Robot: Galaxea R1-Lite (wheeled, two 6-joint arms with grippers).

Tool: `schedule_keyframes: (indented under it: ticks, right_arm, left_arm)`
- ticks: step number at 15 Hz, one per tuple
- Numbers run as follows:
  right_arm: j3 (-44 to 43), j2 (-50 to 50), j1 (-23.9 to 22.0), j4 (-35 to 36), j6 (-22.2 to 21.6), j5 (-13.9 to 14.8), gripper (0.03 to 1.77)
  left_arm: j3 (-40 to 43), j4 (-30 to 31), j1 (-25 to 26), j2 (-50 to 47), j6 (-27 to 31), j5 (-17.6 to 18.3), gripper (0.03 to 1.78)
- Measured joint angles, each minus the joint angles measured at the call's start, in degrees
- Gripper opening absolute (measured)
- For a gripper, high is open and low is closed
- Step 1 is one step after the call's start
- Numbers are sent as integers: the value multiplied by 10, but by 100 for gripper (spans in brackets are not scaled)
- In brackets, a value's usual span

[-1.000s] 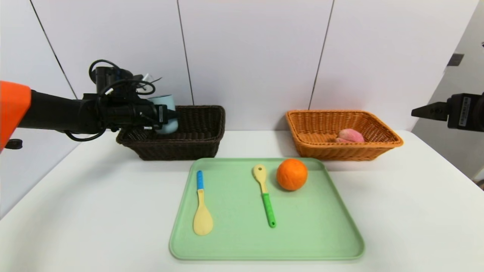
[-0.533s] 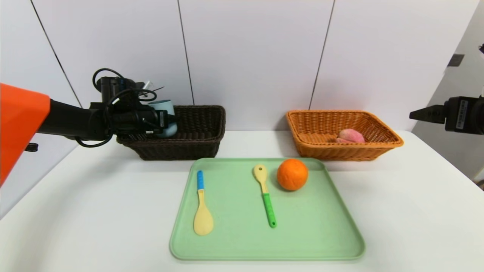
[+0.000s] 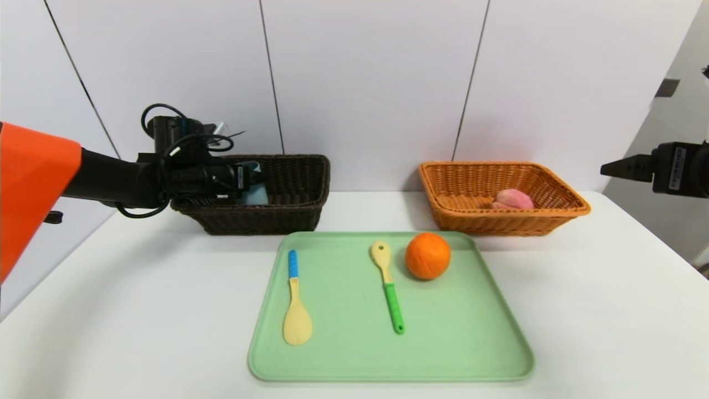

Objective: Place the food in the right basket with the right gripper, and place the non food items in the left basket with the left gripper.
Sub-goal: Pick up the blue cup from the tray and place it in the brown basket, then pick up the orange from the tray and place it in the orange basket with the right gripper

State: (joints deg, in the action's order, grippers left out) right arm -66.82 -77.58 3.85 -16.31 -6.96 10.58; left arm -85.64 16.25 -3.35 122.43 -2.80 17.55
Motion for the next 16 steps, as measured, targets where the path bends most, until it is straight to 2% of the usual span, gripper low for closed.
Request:
schedule_keyframes:
  ticks: [3, 6, 9, 12, 14, 15, 16]
  right_arm:
    - [-16, 0, 8, 19, 2, 4, 171]
    - [-57, -1, 50, 9, 3, 14, 171]
    - [-102, -17, 110, -26, -1, 41, 171]
    - [-143, -60, 165, -57, -12, 86, 171]
    - [-181, -97, 195, -114, -25, 99, 171]
    - [-205, -118, 209, -148, -38, 104, 171]
    - [-239, -144, 229, -192, -61, 108, 171]
  left_arm:
    - [-7, -6, 0, -37, -1, 0, 156]
    - [-39, -49, -6, -107, 0, 0, 161]
    - [-72, -151, -20, -198, 0, 1, 164]
    - [-76, -307, -41, -303, 1, 1, 166]
    - [-46, -399, -56, -372, 1, -2, 167]
    - [-14, -425, -62, -405, 5, -9, 167]
    - [26, -423, -68, -437, 12, -17, 167]
